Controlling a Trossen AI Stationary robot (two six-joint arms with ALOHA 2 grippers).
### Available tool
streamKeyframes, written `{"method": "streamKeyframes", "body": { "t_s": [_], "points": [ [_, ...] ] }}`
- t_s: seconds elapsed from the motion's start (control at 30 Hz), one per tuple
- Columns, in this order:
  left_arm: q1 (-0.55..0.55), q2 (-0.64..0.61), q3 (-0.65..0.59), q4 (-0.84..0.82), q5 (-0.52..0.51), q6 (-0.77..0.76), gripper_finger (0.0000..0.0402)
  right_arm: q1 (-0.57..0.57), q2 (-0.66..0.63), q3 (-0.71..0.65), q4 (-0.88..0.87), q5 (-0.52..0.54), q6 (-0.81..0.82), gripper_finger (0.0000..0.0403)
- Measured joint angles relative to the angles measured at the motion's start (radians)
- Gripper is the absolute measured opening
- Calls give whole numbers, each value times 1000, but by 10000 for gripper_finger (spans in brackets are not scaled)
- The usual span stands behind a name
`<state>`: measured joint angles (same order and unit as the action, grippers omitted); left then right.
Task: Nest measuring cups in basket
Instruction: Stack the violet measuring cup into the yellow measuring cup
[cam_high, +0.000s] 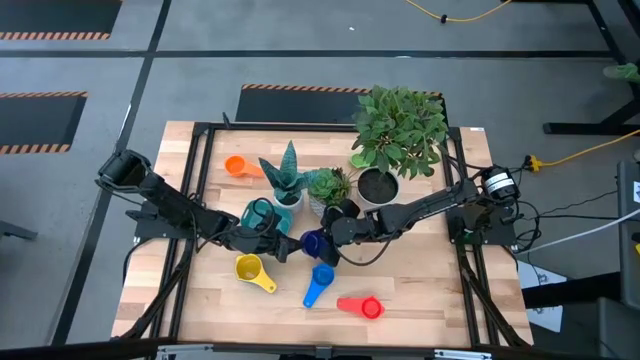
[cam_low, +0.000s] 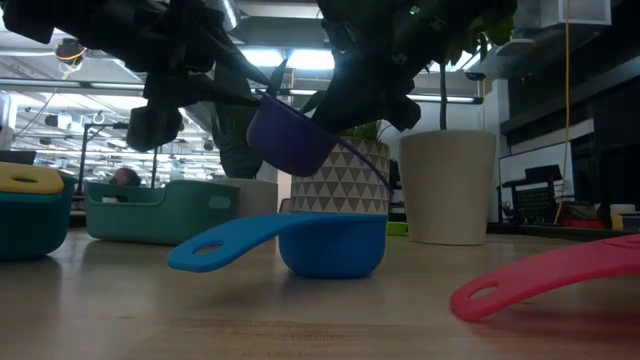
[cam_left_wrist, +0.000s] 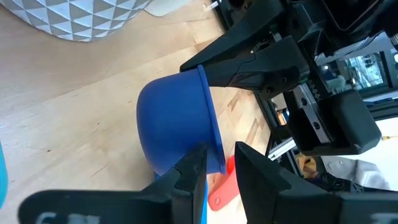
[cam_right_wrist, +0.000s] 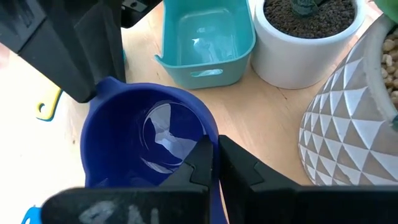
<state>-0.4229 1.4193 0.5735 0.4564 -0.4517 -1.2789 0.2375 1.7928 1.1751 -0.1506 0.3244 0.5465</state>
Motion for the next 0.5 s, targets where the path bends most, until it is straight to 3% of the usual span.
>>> {"method": "streamKeyframes", "body": {
  "t_s": [0.23, 0.5],
  "points": [
    [11, 0, 0, -2, -3, -1, 68, -1, 0, 0, -1, 3, 0, 20],
    [19, 0, 0, -2, 1, 2, 8, -2, 0, 0, -3, 6, -2, 20]
  ]
}}
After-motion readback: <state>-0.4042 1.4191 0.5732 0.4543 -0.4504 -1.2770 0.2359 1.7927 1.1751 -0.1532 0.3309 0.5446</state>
